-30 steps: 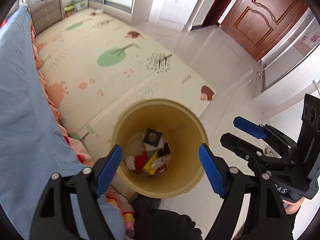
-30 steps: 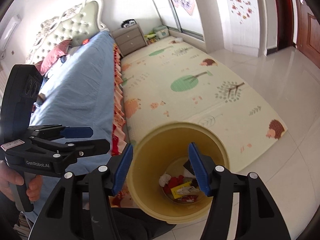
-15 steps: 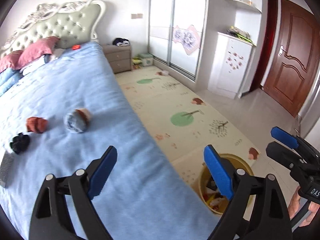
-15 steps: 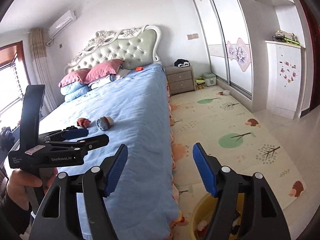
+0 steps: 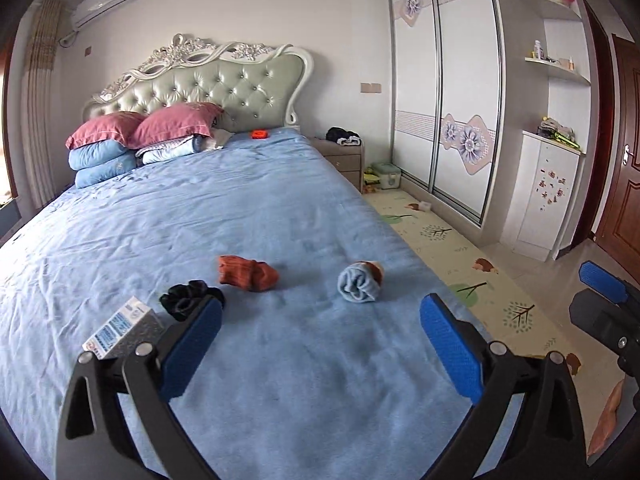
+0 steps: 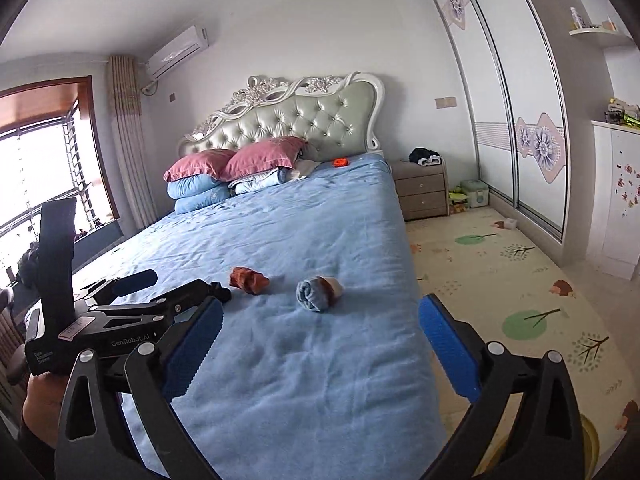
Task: Collect trash
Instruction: 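Move both tools back toward the bed, then grasp the white milk carton with the left gripper and lift it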
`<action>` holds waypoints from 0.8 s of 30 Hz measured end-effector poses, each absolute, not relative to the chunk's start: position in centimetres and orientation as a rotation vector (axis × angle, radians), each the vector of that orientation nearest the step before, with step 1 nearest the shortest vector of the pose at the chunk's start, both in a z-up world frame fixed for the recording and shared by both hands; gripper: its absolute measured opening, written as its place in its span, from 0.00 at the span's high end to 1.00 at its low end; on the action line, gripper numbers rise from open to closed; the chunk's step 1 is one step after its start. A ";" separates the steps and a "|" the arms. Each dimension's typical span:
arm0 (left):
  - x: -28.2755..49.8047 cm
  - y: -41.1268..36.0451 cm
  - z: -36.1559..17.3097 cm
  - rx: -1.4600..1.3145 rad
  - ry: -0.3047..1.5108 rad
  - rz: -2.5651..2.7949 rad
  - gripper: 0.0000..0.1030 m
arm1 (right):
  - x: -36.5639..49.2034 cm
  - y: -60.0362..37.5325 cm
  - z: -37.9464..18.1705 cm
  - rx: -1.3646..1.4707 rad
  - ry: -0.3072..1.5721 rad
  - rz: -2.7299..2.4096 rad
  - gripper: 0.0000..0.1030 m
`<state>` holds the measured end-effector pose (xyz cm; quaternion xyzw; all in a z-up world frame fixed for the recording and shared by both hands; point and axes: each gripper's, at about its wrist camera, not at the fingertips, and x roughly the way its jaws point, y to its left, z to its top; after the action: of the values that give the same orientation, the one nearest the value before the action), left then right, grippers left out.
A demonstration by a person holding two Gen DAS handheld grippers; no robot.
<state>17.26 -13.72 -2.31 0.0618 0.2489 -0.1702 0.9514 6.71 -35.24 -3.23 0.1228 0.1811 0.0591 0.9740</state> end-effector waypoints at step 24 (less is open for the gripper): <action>23.6 5.3 -6.2 0.022 0.593 -0.185 0.04 | 14.2 -16.2 -5.1 0.132 0.450 0.346 0.08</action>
<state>23.62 5.32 -6.24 0.0107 0.2920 -0.0909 0.9520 14.22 -16.17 -5.11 0.0653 0.2216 0.1704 0.9579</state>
